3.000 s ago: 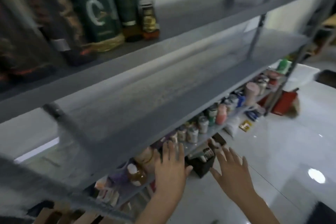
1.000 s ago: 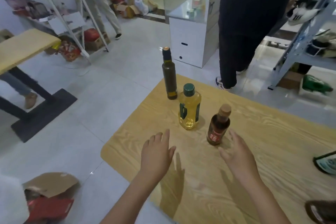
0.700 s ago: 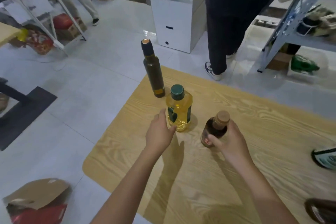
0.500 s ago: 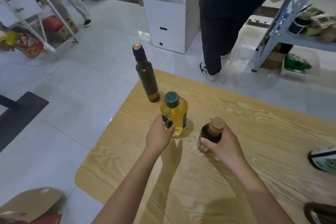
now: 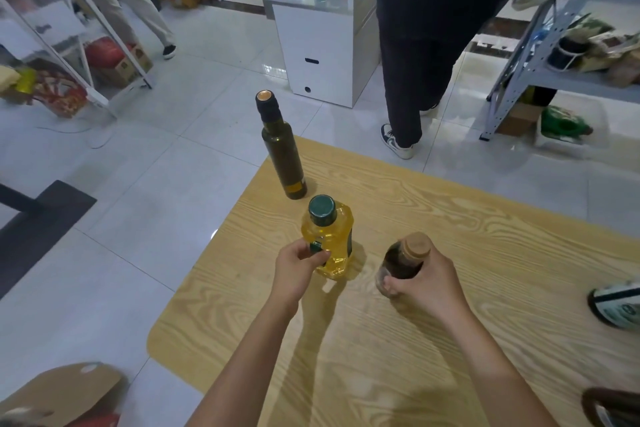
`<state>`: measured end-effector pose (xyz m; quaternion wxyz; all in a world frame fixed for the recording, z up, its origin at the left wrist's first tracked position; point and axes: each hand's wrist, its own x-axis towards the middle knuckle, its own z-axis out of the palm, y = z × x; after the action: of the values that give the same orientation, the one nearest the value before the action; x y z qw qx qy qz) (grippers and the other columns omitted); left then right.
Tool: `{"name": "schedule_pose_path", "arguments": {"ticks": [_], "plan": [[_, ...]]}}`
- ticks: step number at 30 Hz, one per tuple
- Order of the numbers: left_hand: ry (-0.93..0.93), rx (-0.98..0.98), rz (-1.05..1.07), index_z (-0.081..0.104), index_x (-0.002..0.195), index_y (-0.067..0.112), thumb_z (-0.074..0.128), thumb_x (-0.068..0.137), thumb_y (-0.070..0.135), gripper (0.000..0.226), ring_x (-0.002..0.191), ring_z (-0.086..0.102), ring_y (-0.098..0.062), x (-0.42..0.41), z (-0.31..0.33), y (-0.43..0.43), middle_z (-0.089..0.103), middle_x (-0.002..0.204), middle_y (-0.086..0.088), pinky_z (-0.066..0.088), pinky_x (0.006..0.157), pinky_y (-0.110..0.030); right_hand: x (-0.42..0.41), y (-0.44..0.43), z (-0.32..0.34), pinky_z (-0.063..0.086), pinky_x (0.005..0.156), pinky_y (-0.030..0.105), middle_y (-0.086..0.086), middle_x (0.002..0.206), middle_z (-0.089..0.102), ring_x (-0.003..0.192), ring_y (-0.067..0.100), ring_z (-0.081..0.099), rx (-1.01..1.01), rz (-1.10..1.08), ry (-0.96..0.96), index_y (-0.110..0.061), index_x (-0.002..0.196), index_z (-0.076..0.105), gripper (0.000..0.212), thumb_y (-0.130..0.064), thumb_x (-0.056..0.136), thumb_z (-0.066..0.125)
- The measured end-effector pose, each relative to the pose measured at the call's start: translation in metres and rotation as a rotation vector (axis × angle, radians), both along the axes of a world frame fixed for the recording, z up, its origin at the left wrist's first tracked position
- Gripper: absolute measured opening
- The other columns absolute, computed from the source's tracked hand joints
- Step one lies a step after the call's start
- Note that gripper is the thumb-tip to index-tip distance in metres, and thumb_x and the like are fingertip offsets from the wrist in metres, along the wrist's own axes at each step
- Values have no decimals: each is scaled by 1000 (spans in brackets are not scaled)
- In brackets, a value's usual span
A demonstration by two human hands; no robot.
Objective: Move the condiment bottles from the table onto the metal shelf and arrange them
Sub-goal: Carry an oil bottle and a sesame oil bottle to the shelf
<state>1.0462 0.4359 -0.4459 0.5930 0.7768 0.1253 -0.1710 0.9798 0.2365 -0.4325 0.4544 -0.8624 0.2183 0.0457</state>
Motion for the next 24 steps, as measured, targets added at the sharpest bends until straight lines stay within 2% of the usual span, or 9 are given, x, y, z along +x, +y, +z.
{"name": "schedule_pose_path", "arguments": {"ticks": [2,4,6,9,13,17,20,24], "plan": [[-3,-4,22,67,78,2,69,81,3,4,65,61,-6,-11,1,7,68,74,-4,47,59,-12,-6,3,2,37,62,13,-27,82,52,80,7,53,-2,23,7,-30,99,51,54,-18,59,85],[-15,-14,27,66,78,-4,69,80,2,8,63,60,-8,-20,4,16,67,73,-8,47,60,-17,-12,8,3,37,65,19,-23,82,53,81,7,52,10,44,17,-31,99,50,55,-20,58,86],[-36,-29,28,61,75,-10,69,80,2,15,60,55,-12,-29,10,25,60,68,-9,44,54,-15,-16,16,6,39,70,22,-15,88,56,85,10,53,38,65,26,-30,100,52,56,-22,57,87],[-55,-58,42,54,64,1,65,79,1,19,59,46,-15,-46,23,45,48,62,-8,37,50,-15,-19,33,13,43,78,28,-7,96,59,95,16,56,63,117,15,-26,103,56,56,-26,57,88],[-116,-144,161,45,57,6,59,81,7,28,50,38,-12,-84,49,90,40,51,1,34,50,-18,-19,71,34,45,81,29,-6,98,58,98,17,57,80,239,-47,-26,104,55,57,-27,57,88],[-269,-205,326,40,58,7,57,70,19,24,55,36,-17,-136,88,142,37,55,-3,30,55,-28,-26,126,66,50,85,34,-8,99,62,96,15,58,153,411,-137,-29,99,55,53,-26,57,87],[-421,-201,440,40,62,7,51,77,15,21,57,38,-17,-182,121,179,37,59,-4,30,56,-27,-40,173,92,51,80,31,-10,97,66,94,12,61,235,567,-217,-29,99,59,51,-25,56,88],[-621,-359,629,49,77,5,51,87,21,19,63,42,-19,-266,168,224,39,67,-8,35,66,-33,-68,236,135,51,73,23,-14,94,67,88,1,62,332,815,-311,-26,100,63,49,-23,57,87]]}}
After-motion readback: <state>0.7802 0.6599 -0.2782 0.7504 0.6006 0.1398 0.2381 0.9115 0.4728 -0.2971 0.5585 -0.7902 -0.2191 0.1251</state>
